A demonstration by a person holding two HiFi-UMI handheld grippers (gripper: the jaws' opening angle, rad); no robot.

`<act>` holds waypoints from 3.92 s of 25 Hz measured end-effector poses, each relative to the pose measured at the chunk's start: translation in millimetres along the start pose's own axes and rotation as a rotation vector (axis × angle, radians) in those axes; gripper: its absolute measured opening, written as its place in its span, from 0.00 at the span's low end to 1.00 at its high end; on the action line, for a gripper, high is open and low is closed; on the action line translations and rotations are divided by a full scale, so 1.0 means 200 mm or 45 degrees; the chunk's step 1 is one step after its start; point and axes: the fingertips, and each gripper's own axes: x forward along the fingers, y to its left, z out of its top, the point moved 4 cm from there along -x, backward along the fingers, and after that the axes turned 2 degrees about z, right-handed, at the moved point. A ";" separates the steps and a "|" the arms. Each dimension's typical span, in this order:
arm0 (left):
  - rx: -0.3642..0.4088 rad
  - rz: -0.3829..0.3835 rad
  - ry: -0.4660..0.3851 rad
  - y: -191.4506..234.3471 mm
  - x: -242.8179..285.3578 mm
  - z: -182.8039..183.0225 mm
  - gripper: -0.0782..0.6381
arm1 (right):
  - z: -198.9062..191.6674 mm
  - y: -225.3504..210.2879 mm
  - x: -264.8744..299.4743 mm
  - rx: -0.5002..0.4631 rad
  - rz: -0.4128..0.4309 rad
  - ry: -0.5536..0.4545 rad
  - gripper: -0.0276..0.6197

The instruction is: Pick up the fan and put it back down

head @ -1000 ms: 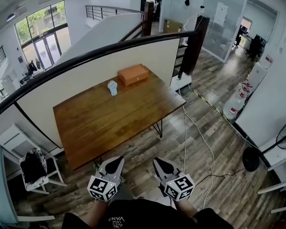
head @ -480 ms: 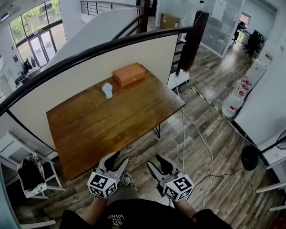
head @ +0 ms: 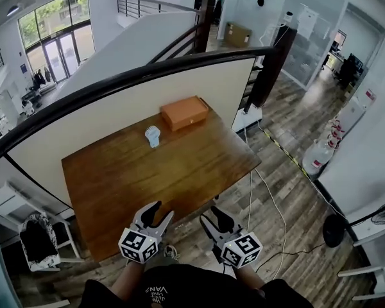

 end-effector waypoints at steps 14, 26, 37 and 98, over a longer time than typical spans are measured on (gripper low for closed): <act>-0.041 0.205 -0.010 0.61 0.13 -0.02 0.39 | 0.04 -0.15 0.58 -0.023 0.152 0.084 0.28; -0.066 0.376 0.050 0.95 0.58 -0.06 0.47 | 0.03 -0.57 0.79 0.017 0.355 0.253 0.28; -0.073 0.574 0.114 1.19 0.98 -0.10 0.50 | 0.07 -1.01 1.05 0.016 0.623 0.339 0.28; 0.205 0.567 0.162 1.66 0.16 0.29 0.38 | -0.07 -0.24 1.35 0.064 0.936 0.473 0.28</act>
